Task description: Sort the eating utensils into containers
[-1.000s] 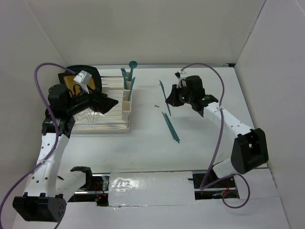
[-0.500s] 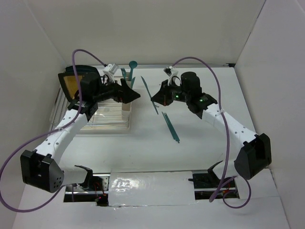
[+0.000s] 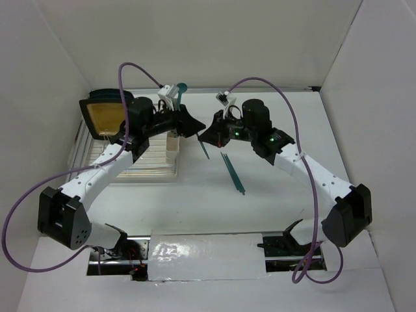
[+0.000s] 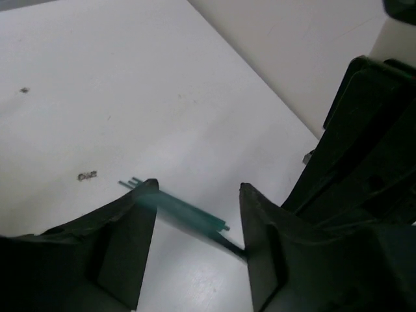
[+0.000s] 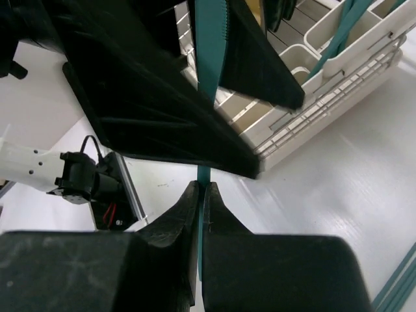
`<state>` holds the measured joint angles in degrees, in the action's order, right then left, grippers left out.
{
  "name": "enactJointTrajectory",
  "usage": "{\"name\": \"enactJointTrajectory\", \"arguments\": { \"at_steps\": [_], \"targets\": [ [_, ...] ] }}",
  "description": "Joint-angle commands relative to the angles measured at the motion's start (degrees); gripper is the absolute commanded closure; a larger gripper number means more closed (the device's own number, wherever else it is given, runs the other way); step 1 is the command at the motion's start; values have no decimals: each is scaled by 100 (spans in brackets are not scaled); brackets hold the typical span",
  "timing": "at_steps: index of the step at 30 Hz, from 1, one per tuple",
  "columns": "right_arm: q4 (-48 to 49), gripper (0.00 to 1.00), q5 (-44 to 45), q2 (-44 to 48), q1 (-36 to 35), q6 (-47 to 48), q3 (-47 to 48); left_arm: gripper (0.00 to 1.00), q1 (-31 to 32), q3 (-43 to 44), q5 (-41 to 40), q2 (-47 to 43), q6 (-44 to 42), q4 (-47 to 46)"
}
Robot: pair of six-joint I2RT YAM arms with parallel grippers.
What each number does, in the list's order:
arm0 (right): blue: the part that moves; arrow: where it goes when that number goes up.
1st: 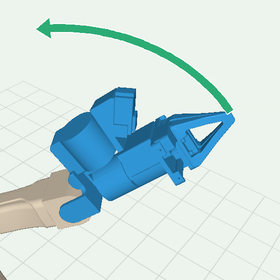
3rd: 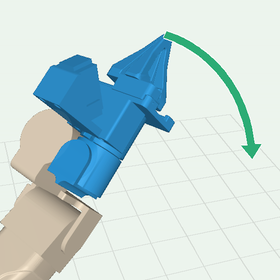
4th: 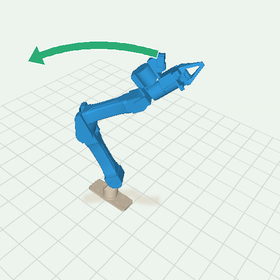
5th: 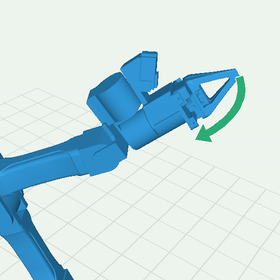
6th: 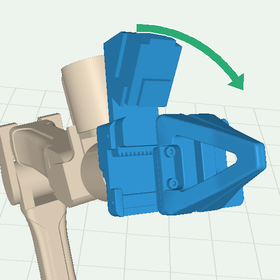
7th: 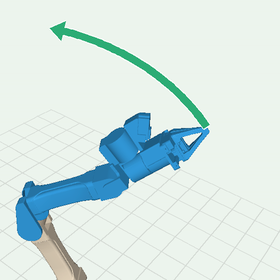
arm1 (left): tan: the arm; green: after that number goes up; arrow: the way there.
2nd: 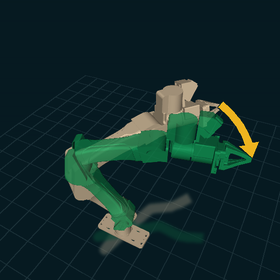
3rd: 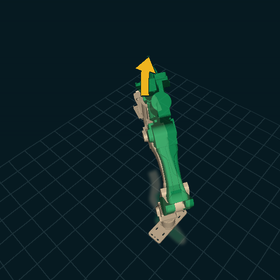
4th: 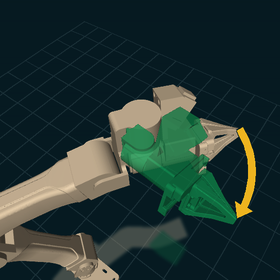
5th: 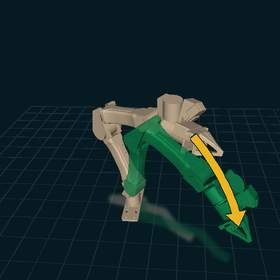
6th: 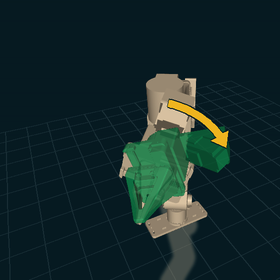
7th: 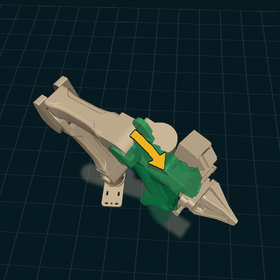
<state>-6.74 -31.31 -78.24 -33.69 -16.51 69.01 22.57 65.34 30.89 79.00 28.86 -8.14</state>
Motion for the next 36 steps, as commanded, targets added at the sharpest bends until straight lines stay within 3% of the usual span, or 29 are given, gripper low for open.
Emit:
{"name": "enactJointTrajectory", "arguments": {
  "at_steps": [1,2,3,4,8,10,11,12,17,23,28,36],
  "targets": [
    [314,100,-95,160,-94,-19,314,39,195,321,-145,124,41,-478],
    [314,100,-25,142,-111,-36,314,56,256,321,-189,150,32,-513],
    [262,100,28,125,-120,-45,375,100,266,295,-233,177,127,-539],
    [26,80,115,124,-111,-62,463,100,266,286,-268,186,198,-548],
    [-1044,32,696,63,29,-1,964,100,248,312,-408,98,-178,-671],
    [-1258,22,915,246,239,69,1018,100,73,339,-435,28,-528,-671],
    [-1312,7,994,491,371,95,957,100,-32,409,-418,-51,-600,-654],
    [-1373,1,1100,642,363,122,834,100,-155,470,-348,-78,-853,-610],
    [-1374,0,1934,1451,714,-70,-43,100,-664,699,355,-253,-1663,-408],
    [-1461,0,2611,1241,856,-483,-634,100,-1017,1042,1427,-210,-2367,-161],
    [-1251,0,3122,969,864,-704,-1065,100,-1062,858,1481,-96,-2780,-258],
    [-1241,0,3210,530,855,-546,-1303,100,-1062,374,1517,239,-3202,-944]
  ]
}}
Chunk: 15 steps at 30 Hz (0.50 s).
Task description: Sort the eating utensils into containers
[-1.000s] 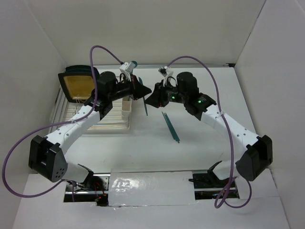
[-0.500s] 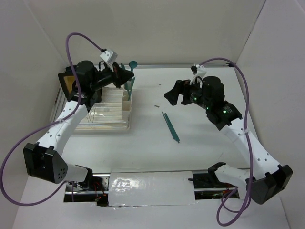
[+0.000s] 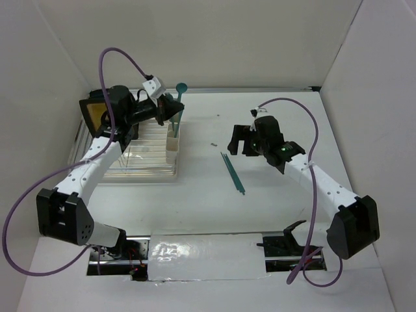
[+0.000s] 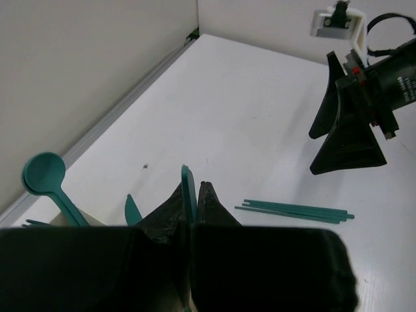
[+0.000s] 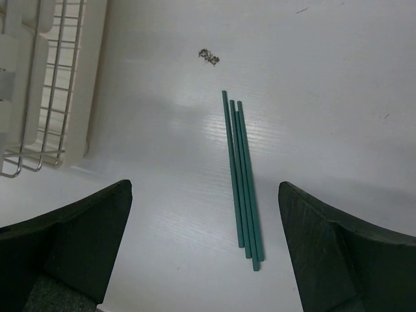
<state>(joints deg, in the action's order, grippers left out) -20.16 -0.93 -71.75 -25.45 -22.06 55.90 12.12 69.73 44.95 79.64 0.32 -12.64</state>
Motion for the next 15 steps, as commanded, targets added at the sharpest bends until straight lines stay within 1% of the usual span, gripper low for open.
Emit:
{"name": "enactJointTrajectory", "arguments": {
  "at_steps": [1,3,7,8,10,11,12,13,14,15],
  "targets": [
    [100,0,233,-173,32,-8,9,100,-25,-65,111,210,-348,-467],
    [100,0,234,-173,5,-52,-70,100,-25,-74,76,438,-453,-467],
    [100,0,286,-51,-21,-53,-193,100,-25,-241,-39,562,-585,-678],
    [100,0,225,-41,-21,-35,-246,92,-25,-224,-39,597,-559,-617],
    [13,0,277,-41,-47,9,-246,68,-17,-32,-30,632,-577,-292],
    [12,0,338,-67,-48,44,-246,49,-25,5,-100,623,-577,-196],
    [-66,0,339,-94,-48,62,-246,41,-25,14,-213,597,-533,-134],
    [-128,0,391,-120,-56,79,-246,36,-34,14,-363,580,-515,-98],
    [-128,0,392,-138,-56,97,-246,28,-43,-38,-408,553,-532,-98],
    [-128,0,392,-216,-82,97,-246,22,-52,-48,-434,457,-524,-54]
  ]
}}
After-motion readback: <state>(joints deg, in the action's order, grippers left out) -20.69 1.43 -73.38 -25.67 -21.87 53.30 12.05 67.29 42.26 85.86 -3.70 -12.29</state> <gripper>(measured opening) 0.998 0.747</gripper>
